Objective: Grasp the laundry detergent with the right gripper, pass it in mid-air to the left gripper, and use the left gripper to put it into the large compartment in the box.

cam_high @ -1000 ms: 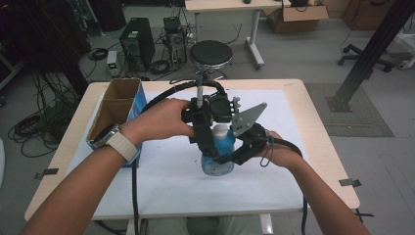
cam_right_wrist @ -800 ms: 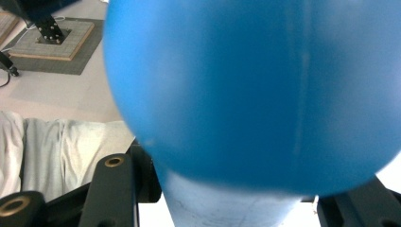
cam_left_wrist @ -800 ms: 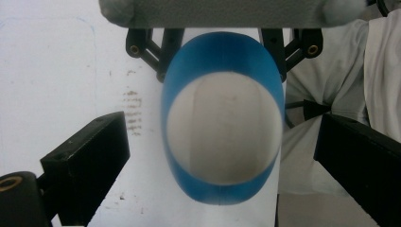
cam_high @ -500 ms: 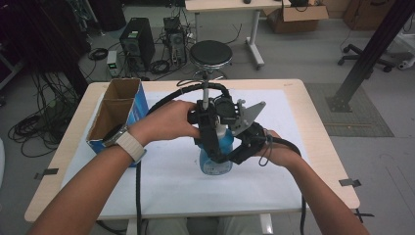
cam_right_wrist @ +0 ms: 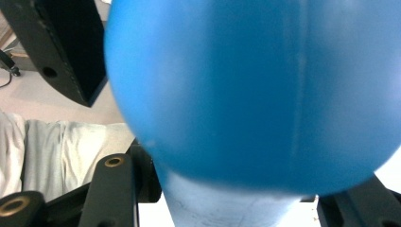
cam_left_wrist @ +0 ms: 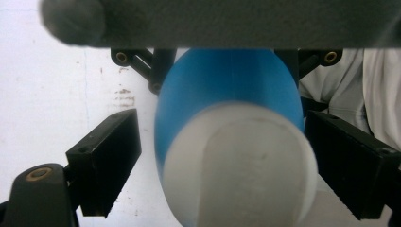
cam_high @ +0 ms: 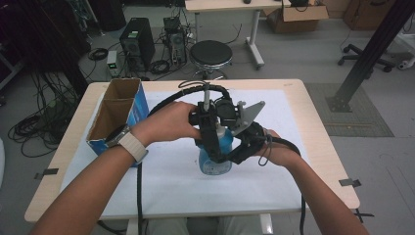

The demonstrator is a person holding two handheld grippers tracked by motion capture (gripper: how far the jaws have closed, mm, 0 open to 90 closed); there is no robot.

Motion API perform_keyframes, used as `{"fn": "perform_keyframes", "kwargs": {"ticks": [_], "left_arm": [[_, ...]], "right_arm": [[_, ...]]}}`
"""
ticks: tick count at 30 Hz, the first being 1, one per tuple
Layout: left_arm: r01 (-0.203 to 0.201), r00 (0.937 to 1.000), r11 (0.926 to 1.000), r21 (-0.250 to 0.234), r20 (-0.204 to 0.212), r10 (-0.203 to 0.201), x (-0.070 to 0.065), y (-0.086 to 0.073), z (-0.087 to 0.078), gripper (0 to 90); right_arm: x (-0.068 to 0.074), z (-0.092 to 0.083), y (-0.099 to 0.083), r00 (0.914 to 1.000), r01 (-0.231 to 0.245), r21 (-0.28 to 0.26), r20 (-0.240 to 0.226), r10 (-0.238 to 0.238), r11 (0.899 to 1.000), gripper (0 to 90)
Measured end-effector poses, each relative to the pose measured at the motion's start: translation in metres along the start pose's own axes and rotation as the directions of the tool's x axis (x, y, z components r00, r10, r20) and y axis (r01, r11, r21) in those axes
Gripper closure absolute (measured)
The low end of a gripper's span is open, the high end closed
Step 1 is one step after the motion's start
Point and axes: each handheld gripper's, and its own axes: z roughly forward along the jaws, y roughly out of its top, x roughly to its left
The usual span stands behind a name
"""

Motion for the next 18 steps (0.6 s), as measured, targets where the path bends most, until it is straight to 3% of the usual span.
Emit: {"fn": "perform_keyframes", "kwargs": {"ticks": [18], "left_arm": [[-0.003,1.0,1.0,-0.005,-0.003,0.003,-0.0011,-0.0013,0.0001,26.2]], "right_arm": [[0.0003,0.0009,0.0002,1.0,0.003,0.002,0.001,-0.003,1.0,44.4]]}}
